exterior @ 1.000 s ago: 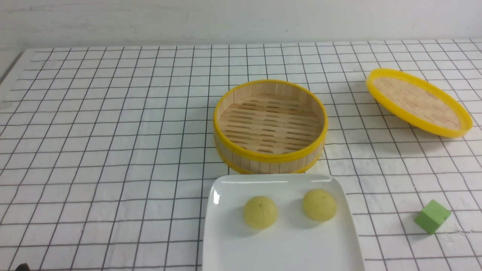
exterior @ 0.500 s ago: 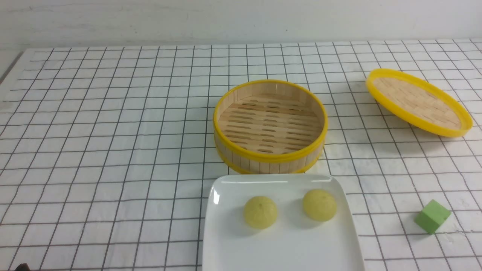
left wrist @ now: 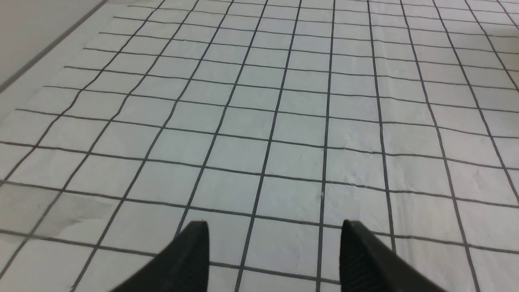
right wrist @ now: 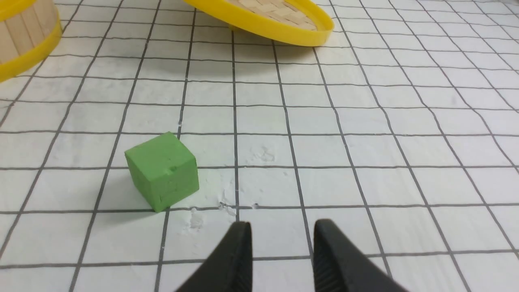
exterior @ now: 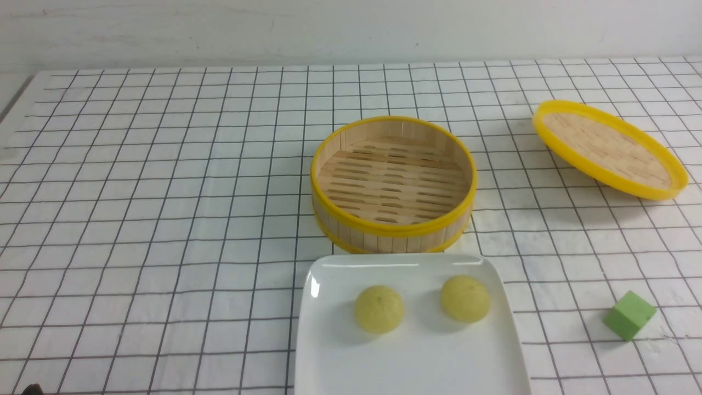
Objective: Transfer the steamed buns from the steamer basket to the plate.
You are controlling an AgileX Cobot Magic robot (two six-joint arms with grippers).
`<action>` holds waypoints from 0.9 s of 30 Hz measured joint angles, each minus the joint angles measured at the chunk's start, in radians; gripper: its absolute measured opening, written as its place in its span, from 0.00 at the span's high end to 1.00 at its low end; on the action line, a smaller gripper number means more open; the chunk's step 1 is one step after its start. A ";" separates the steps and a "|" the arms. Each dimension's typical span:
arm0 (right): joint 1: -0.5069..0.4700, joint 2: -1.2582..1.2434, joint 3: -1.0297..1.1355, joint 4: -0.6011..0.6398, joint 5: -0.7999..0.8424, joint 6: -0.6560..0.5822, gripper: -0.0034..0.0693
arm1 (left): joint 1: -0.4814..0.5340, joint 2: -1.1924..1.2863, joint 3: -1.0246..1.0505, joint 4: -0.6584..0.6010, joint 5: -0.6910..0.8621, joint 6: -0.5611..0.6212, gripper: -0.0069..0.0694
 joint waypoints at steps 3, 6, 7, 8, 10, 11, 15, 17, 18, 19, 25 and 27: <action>0.000 0.000 0.000 -0.006 0.001 0.000 0.62 | 0.000 0.000 0.000 0.000 0.000 0.000 0.33; 0.000 0.000 0.000 -0.006 0.001 -0.001 0.62 | 0.000 0.000 0.000 0.000 0.000 0.000 0.33; 0.000 0.000 0.000 -0.007 0.001 -0.001 0.62 | 0.000 0.000 0.000 0.000 0.000 0.000 0.33; 0.000 0.000 0.000 -0.007 0.001 -0.001 0.62 | 0.000 0.000 0.000 0.000 0.000 0.000 0.33; 0.000 0.000 0.000 -0.008 0.001 -0.001 0.62 | 0.000 0.000 0.000 0.000 0.000 0.000 0.33; 0.000 0.000 0.000 -0.009 0.001 -0.001 0.62 | 0.000 0.000 0.000 0.000 0.000 0.000 0.33; 0.000 0.000 0.000 -0.011 0.001 -0.001 0.62 | 0.000 0.000 0.000 0.000 0.000 0.000 0.33; 0.000 0.000 0.000 -0.011 0.001 -0.001 0.62 | 0.000 0.000 0.000 0.000 0.000 0.000 0.33; 0.000 0.000 0.000 -0.011 0.001 -0.001 0.62 | 0.000 0.000 0.000 0.000 0.000 0.000 0.33; 0.000 0.000 0.000 -0.012 0.001 -0.001 0.62 | 0.000 0.000 0.000 0.001 0.000 0.000 0.33; 0.000 0.000 0.000 -0.016 0.001 -0.001 0.62 | 0.000 0.000 0.000 0.001 0.000 0.000 0.33; 0.000 0.000 0.000 -0.016 0.001 -0.001 0.62 | 0.000 0.000 0.000 0.001 0.000 0.000 0.33</action>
